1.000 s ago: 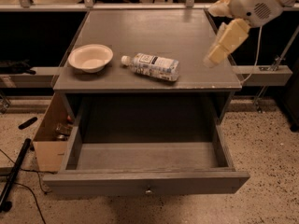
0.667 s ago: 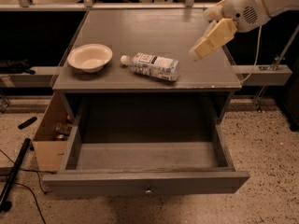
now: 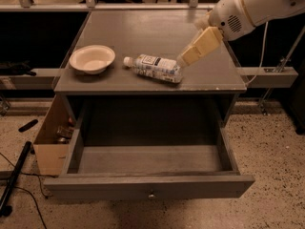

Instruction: Place blue plastic bottle into top drawer

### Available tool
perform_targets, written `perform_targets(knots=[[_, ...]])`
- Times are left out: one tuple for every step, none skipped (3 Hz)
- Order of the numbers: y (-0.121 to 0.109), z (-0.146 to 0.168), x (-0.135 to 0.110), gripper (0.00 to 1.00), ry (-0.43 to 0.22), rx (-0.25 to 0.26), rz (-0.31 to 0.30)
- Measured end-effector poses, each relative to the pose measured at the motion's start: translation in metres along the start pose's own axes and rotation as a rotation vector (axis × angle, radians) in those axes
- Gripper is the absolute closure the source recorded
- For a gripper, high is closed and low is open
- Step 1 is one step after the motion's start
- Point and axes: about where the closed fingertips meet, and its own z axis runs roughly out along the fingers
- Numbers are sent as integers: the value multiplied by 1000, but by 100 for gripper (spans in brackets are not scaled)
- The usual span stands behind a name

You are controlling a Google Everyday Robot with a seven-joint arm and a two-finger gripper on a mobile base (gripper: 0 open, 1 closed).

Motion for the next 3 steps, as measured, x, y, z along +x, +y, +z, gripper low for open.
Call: perform_targets(knots=[[-7, 20, 14, 0, -42, 54, 46], [-19, 46, 27, 0, -74, 93, 82], [-26, 70, 29, 0, -90, 109, 96]])
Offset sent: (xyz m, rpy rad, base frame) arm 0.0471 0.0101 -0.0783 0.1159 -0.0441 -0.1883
